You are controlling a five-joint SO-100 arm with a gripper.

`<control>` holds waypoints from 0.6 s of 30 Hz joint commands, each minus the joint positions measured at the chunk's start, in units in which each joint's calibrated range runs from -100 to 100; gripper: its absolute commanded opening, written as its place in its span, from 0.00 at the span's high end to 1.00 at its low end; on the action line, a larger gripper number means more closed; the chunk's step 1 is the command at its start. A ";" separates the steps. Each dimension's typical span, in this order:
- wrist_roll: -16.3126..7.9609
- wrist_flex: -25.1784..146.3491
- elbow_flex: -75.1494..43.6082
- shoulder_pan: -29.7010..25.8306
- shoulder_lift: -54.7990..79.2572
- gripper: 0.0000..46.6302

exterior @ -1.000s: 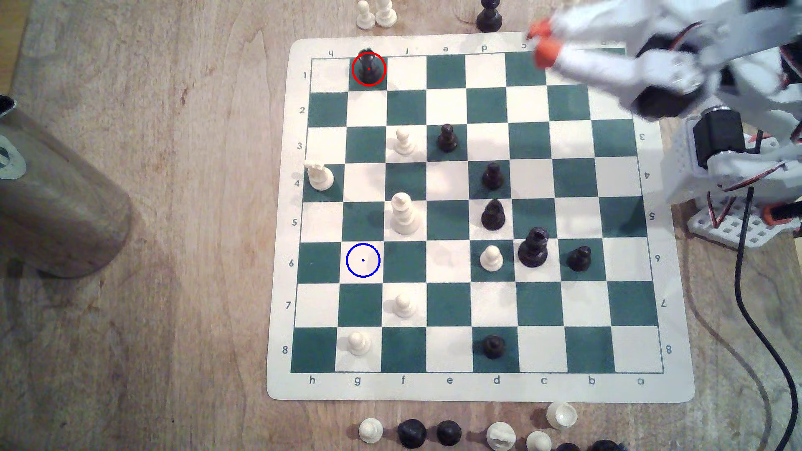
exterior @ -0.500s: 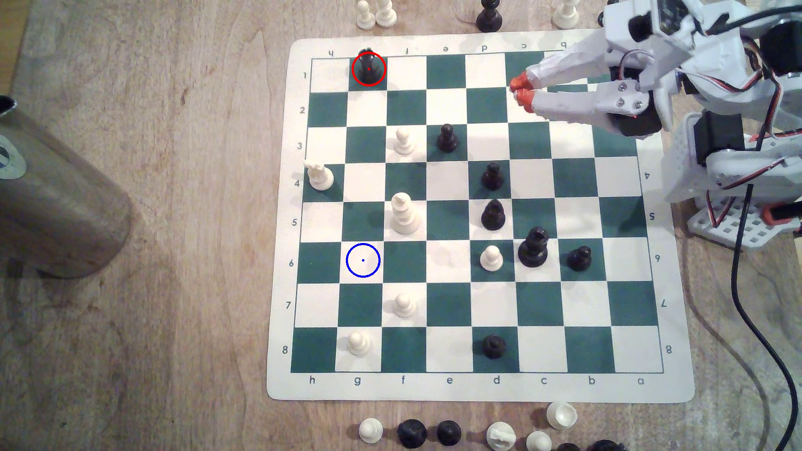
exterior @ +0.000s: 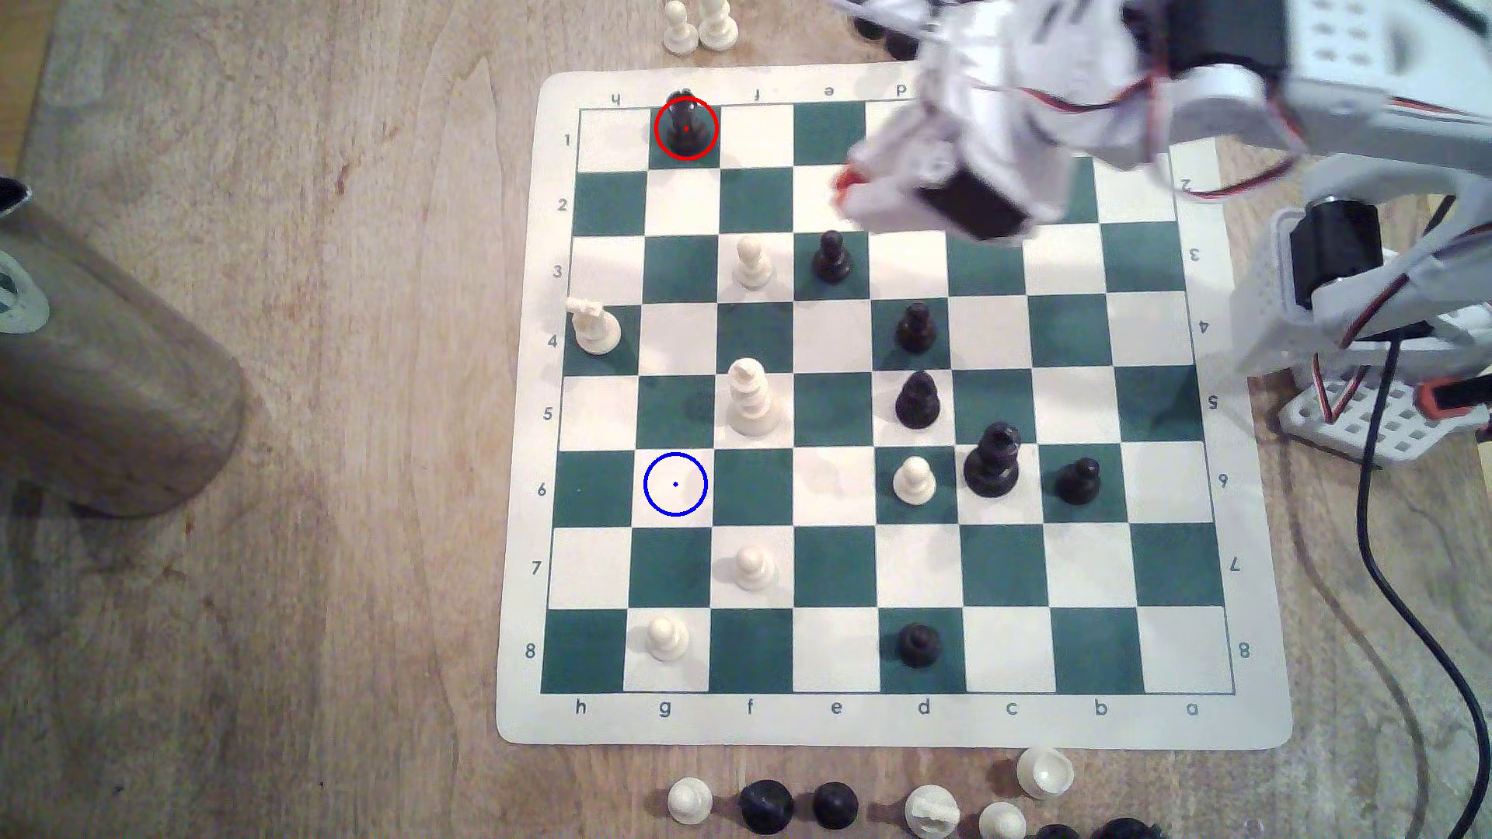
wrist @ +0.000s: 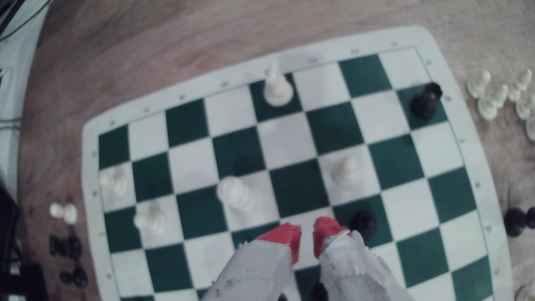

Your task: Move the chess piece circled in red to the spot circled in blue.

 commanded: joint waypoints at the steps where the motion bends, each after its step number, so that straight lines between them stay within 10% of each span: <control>1: -1.03 -2.26 -7.39 2.35 5.11 0.86; 18: 0.20 -4.80 -23.98 10.57 27.69 0.71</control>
